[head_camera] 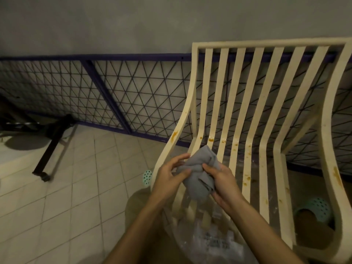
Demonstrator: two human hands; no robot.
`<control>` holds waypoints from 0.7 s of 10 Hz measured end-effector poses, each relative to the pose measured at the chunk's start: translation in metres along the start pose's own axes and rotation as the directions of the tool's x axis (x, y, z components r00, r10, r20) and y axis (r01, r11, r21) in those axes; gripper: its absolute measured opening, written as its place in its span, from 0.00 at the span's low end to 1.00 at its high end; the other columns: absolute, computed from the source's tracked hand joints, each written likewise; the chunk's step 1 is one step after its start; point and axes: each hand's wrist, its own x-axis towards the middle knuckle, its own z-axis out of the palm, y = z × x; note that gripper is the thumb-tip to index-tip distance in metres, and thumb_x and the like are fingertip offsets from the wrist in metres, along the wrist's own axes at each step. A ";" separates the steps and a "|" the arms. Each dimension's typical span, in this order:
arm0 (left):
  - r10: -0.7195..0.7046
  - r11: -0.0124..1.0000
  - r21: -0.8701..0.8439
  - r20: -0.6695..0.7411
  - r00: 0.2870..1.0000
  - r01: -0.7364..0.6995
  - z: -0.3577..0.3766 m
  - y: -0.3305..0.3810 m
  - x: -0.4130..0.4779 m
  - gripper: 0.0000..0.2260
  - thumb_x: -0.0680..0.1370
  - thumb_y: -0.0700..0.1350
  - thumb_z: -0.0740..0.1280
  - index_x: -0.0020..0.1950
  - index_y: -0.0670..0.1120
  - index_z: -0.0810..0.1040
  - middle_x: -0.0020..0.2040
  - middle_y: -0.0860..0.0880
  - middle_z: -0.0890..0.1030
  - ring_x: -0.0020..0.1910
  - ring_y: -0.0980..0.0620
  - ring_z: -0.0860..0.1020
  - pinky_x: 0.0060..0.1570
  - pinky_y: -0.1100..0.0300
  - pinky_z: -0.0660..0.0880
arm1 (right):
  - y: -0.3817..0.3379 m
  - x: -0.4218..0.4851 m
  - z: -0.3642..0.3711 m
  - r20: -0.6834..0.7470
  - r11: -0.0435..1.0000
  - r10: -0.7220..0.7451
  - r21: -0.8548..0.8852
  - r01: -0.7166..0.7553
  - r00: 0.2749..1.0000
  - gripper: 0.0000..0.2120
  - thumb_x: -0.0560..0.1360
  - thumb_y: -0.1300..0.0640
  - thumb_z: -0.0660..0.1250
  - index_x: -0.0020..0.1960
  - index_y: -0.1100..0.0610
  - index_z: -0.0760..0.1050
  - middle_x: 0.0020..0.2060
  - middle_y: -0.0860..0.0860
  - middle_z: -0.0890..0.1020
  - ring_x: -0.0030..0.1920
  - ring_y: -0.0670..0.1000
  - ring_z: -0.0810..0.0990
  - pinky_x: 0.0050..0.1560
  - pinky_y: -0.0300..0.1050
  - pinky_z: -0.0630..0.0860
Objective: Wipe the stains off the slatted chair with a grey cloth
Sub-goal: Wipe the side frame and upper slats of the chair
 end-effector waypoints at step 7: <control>-0.550 0.742 -0.513 -0.100 0.829 0.431 -0.066 -0.075 0.084 0.23 0.83 0.57 0.49 0.50 0.41 0.74 0.44 0.43 0.77 0.43 0.50 0.76 0.45 0.56 0.74 | 0.084 0.116 0.050 0.737 0.019 -0.200 -0.655 0.755 0.645 0.23 0.80 0.48 0.62 0.73 0.52 0.67 0.74 0.47 0.66 0.77 0.41 0.52 0.78 0.47 0.48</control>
